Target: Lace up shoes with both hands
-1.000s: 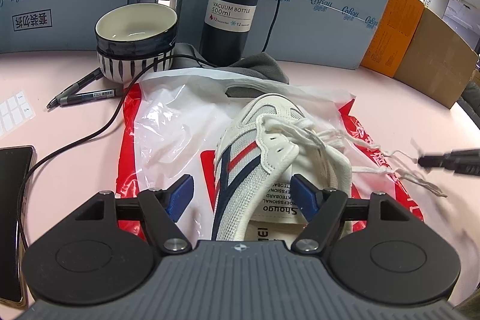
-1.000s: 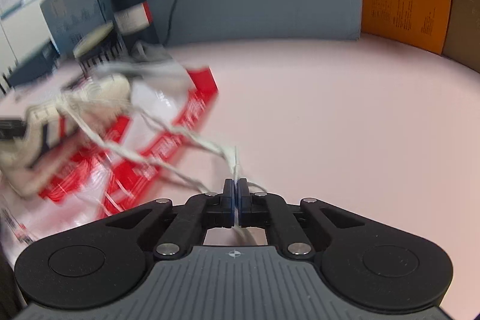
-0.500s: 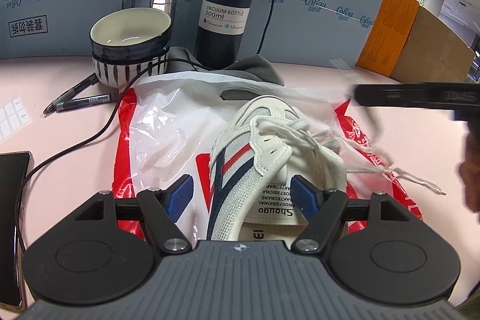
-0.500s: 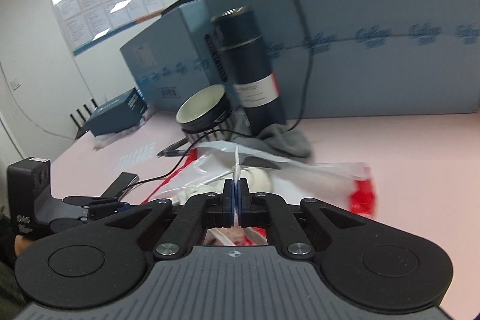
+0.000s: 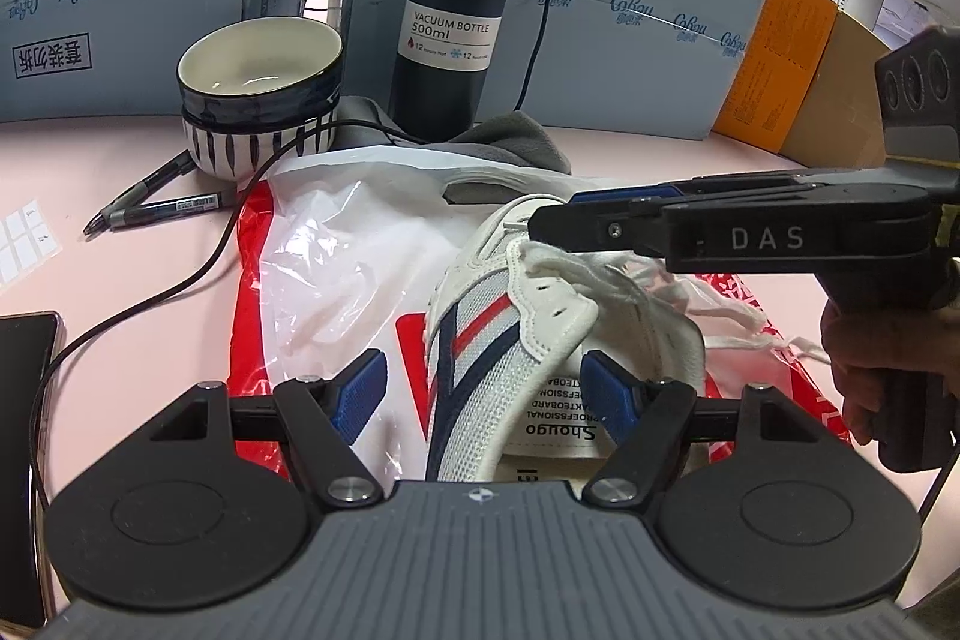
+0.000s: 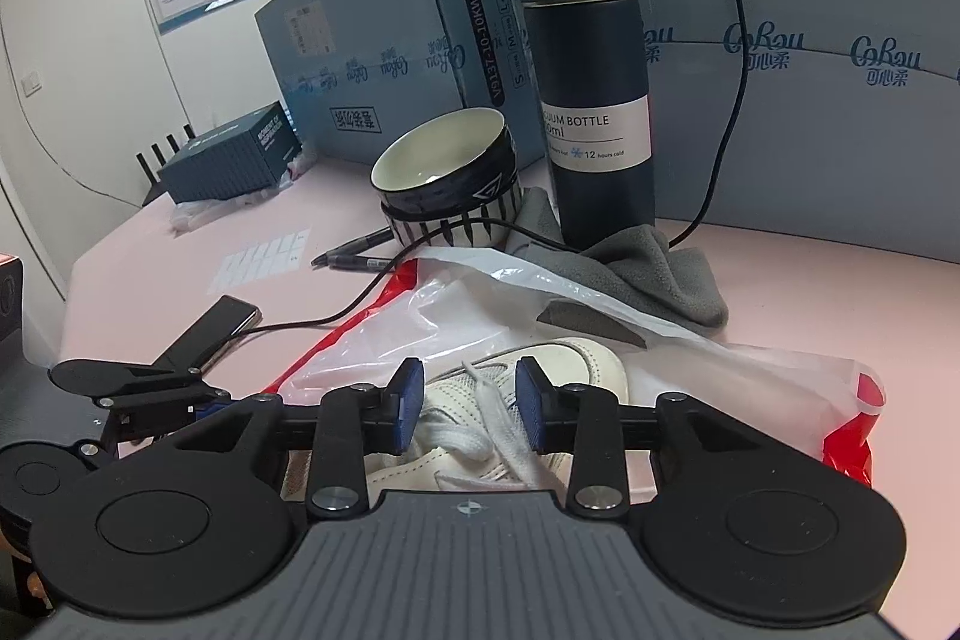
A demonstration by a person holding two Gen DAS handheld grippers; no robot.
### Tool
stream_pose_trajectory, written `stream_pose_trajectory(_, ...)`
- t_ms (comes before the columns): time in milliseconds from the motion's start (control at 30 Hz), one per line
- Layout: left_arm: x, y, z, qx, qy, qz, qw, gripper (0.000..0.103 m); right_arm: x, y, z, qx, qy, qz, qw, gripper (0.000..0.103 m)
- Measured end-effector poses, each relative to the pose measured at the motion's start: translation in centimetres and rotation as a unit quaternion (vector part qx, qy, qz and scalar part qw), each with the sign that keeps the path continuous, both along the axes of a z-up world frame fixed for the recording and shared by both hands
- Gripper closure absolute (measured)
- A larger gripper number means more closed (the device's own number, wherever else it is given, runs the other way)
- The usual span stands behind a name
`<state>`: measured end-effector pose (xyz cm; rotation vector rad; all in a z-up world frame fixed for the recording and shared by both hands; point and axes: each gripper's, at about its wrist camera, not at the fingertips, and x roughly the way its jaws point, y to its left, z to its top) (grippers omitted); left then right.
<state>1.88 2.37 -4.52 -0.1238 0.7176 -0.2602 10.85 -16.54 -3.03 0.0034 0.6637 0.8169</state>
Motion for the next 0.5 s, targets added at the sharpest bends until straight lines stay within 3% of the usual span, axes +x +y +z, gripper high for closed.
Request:
stream_pose_trajectory(133, 0.0, -0.1, 0.2, 0.007, -0.011, -0.006, 0.9999, 0.034, 0.3, -0.2, -0.2, -0.001, -0.002, 0.001, 1.0, 0.072)
stream_pose_trajectory(267, -0.4, -0.7, 0.8, 0.037, -0.037, -0.026, 0.9983, 0.037, 0.0, 0.0, 0.0, -0.034, -0.023, 0.003, 0.999, 0.101)
stream_pose_trajectory(400, -1.1, -1.3, 1.7, 0.058, -0.071, -0.066, 0.9936, 0.068, -0.6, -0.4, 1.0, -0.031, -0.044, 0.005, 0.999, 0.101)
stream_pose_trajectory(500, -1.2, -1.4, 2.1, 0.06, -0.077, -0.076, 0.9923, 0.076, -0.3, -1.6, 2.3, 0.015, -0.033, -0.013, 0.999, 0.101)
